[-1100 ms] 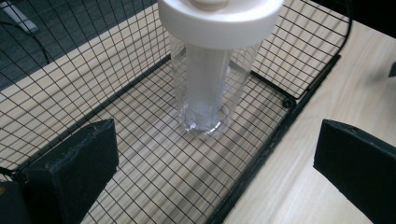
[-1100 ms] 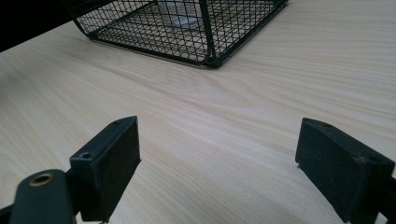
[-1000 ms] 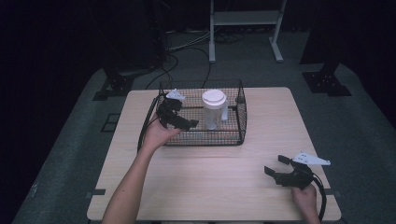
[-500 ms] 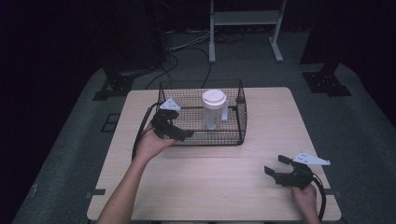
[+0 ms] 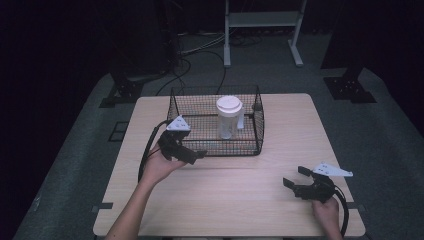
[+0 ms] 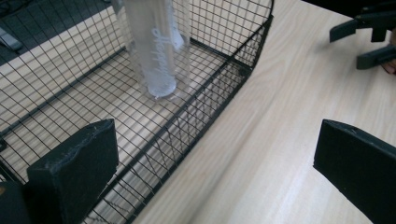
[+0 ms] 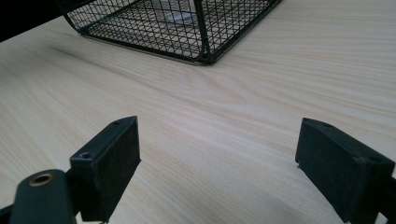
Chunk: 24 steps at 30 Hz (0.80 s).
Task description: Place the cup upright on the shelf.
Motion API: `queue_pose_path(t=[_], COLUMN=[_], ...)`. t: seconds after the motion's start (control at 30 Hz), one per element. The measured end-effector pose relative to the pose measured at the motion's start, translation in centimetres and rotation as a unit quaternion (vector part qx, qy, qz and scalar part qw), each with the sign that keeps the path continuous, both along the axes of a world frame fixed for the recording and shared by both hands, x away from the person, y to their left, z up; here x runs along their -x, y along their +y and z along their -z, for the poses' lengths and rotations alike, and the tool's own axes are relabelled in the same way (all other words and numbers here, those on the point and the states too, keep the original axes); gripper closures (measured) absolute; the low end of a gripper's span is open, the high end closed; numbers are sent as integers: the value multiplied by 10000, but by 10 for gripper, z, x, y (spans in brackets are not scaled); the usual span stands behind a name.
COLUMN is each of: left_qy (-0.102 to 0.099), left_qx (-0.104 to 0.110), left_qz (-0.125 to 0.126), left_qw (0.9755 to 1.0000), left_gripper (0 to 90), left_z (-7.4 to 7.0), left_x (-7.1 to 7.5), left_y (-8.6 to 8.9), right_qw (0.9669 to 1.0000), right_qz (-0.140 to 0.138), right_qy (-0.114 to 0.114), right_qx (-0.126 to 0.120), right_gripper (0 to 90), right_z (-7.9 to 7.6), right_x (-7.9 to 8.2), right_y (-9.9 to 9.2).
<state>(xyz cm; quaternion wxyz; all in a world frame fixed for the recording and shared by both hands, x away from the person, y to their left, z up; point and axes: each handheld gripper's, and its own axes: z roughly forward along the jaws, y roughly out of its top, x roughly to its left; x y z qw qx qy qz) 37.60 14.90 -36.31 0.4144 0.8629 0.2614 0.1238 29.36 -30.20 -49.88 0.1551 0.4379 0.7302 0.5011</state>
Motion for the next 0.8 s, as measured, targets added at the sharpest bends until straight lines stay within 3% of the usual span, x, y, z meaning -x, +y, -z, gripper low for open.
queue_pose_path(t=[0.27,0.47,0.8], left_qy=[60,12,-25], left_qx=[2,-137,-83], left_qz=[-2,21,20], left_qw=[10000,9999,10000], left_gripper=[0,0,0], left_z=[12,19,31], left_x=[9,19,36], left_y=[7,10,17], right_qw=[10000,10000,10000], right_qz=[28,29,41], right_qy=[9,15,17], right_qx=[4,24,50], right_gripper=[129,129,129], right_z=[0,0,0], right_x=[0,0,0], right_y=[0,0,1])
